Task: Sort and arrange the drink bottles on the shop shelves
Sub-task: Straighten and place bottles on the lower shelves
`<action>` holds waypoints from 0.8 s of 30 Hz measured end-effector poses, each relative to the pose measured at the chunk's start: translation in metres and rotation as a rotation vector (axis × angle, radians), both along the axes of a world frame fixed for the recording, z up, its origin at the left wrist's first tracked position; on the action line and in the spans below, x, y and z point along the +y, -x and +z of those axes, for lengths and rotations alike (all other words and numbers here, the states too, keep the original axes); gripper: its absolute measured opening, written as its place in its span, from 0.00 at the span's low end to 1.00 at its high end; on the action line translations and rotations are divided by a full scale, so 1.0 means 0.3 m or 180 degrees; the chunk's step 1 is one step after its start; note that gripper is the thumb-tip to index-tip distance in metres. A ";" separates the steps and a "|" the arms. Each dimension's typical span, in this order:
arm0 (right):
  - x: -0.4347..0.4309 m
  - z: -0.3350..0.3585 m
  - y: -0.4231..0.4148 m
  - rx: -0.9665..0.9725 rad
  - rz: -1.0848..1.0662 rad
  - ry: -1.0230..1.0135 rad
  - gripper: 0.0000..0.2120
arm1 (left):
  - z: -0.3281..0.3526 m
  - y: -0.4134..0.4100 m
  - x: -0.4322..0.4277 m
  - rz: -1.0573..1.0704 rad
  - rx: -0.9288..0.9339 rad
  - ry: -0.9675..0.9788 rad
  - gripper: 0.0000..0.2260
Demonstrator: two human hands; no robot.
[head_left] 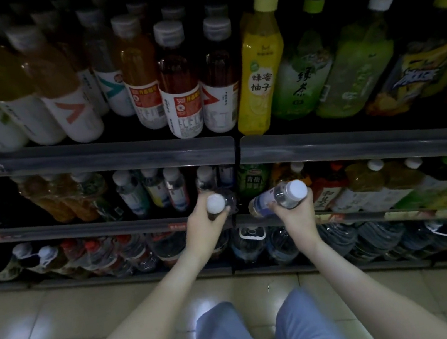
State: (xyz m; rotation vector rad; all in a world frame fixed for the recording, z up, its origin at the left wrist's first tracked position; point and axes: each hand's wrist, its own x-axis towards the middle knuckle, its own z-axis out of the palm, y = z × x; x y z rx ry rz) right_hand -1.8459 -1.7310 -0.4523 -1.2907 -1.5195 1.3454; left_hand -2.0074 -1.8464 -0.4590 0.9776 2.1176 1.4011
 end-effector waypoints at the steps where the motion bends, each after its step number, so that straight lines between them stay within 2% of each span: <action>1: 0.002 0.000 0.018 0.0028 0.0013 0.0034 0.28 | 0.019 0.014 -0.020 0.0111 -0.0134 -0.0075 0.14; 4: 0.013 -0.009 0.091 0.0021 0.0170 0.0064 0.28 | 0.062 0.076 -0.075 0.0428 -0.0508 -0.0147 0.15; 9: 0.011 -0.056 0.223 -0.0071 0.0434 0.0158 0.27 | 0.072 0.191 -0.135 0.0328 -0.0552 0.0120 0.15; 11: 0.002 -0.076 0.272 -0.0120 0.0502 0.0221 0.21 | 0.074 0.227 -0.141 0.0366 -0.0516 0.0241 0.15; 14: 0.015 -0.124 0.339 -0.0380 0.0617 0.0242 0.05 | 0.071 0.276 -0.158 0.0515 -0.0447 0.0304 0.15; 15: 0.031 -0.137 0.361 -0.0456 0.0601 0.0350 0.06 | 0.072 0.292 -0.166 0.0547 -0.0477 0.0303 0.15; 17: 0.069 -0.134 0.394 -0.0786 0.0661 0.0595 0.14 | 0.078 0.316 -0.189 0.0556 -0.0603 0.0260 0.13; 19: 0.096 -0.118 0.411 -0.1134 0.0705 0.0543 0.19 | 0.088 0.329 -0.213 0.0516 -0.0692 0.0252 0.12; 24: 0.062 -0.099 0.422 -0.1074 0.0375 0.0084 0.13 | 0.122 0.355 -0.277 0.0444 -0.0724 0.0351 0.13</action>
